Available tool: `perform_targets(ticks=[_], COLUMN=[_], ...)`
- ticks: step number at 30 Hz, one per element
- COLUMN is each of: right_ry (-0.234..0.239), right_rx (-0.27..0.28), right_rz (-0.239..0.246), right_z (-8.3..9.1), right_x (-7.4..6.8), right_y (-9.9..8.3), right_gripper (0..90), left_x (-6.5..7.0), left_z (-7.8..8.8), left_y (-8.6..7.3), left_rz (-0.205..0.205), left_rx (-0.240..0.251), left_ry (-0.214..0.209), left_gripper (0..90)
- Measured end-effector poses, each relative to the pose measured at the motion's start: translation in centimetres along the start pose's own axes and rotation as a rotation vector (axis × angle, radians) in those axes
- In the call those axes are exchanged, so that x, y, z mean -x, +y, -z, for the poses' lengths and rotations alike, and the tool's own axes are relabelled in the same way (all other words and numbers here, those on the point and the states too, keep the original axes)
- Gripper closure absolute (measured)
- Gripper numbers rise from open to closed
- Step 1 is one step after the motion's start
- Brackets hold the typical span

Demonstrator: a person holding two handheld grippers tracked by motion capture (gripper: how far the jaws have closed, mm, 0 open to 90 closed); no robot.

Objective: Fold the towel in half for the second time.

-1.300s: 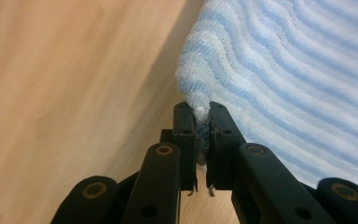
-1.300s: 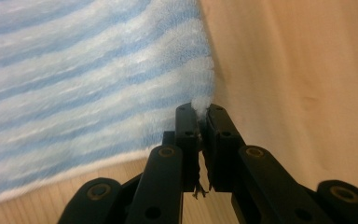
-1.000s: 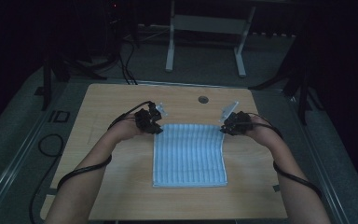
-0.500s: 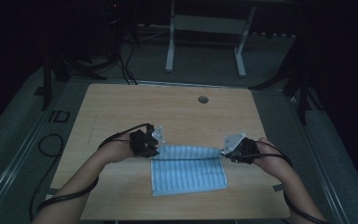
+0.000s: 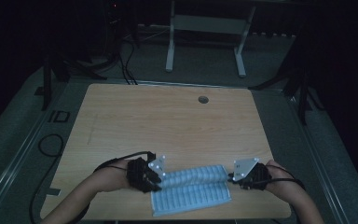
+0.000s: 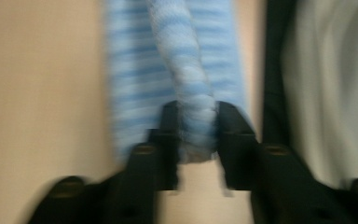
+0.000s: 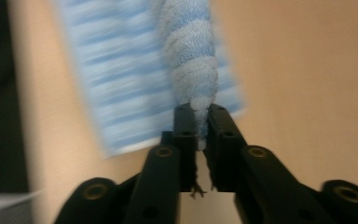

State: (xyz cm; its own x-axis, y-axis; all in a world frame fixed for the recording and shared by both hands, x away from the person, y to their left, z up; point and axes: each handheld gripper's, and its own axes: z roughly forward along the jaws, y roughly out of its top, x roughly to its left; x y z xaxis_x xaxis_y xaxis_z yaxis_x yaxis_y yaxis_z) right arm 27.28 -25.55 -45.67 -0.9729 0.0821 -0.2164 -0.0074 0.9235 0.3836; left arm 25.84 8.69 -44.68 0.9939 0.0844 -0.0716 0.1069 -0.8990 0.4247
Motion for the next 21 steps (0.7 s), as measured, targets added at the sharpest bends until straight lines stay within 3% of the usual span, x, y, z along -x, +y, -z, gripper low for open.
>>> perform_targets(ticks=[3,4,6,9,10,11,15,19,21], right_ry=[0.062,0.051,0.068,0.044,0.019,0.024,0.069,0.106,0.122], right_rx=[-0.048,-0.044,0.005,0.061,0.068,0.061,0.036,0.024,-0.013], right_rz=[0.022,0.019,-0.017,-0.073,-0.088,-0.105,-0.100,-0.092,-0.108], right_z=[-0.5,-0.4,-0.1,-0.2,-0.6,-1.2,-4.3,-6.0,-7.0], right_x=[-1.1,-1.0,-0.3,0.9,1.2,1.5,1.8,1.1,1.0], right_y=[-0.5,-0.5,-0.4,0.0,0.2,0.5,1.2,0.9,0.5], right_gripper=[65.4,65.4,65.2,71.4,74.6,75.5,77.6,77.4,77.4], left_x=[0.2,-0.1,-0.8,-1.9,-2.1,-2.4,-3.0,-3.4,-3.9], left_z=[-0.2,-0.2,-0.4,-1.5,-2.0,-2.4,-4.2,-6.0,-6.4], left_y=[-0.4,-0.6,-0.8,-0.7,-0.7,-0.7,-0.7,-1.3,-1.6], left_rz=[0.002,0.012,0.037,0.094,0.099,0.113,0.140,0.157,0.175], left_rx=[-0.015,-0.018,-0.010,-0.006,-0.005,0.001,-0.011,-0.053,-0.057], left_ry=[-0.015,-0.018,0.008,0.042,0.051,0.055,0.057,0.049,0.049], left_gripper=[62.0,62.0,61.8,61.8,61.8,61.3,61.2,61.1,61.1])
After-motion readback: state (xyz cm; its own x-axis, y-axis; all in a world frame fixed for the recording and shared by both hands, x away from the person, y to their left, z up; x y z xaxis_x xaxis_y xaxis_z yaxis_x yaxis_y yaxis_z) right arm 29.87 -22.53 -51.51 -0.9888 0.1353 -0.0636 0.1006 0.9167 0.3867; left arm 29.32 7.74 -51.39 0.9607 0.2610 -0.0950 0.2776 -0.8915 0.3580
